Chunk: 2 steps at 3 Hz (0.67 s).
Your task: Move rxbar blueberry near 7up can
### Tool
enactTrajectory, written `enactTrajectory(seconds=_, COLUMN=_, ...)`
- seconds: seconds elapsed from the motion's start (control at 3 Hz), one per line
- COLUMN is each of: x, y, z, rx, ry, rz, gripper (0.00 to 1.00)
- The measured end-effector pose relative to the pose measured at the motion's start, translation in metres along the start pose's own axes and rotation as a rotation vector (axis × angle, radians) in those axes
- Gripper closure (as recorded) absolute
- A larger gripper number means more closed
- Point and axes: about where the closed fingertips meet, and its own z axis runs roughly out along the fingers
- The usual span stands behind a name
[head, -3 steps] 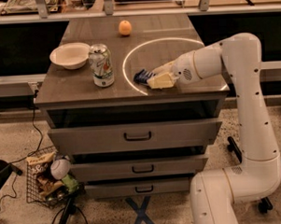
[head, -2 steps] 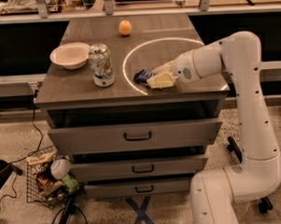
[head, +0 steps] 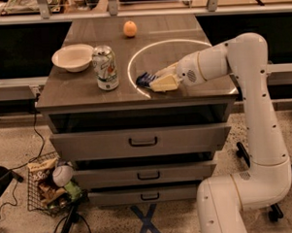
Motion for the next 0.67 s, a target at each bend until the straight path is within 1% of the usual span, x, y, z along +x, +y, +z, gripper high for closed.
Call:
enactTrajectory(seconds=0.33, x=-0.0019, y=-0.0003, z=0.0036, rx=-0.001, ry=-0.005, rz=0.0, gripper=0.13)
enactTrajectory(seconds=0.67, x=-0.0034, y=-0.0006, z=0.0068, rx=-0.003, ry=-0.009, rz=0.001, gripper=0.0)
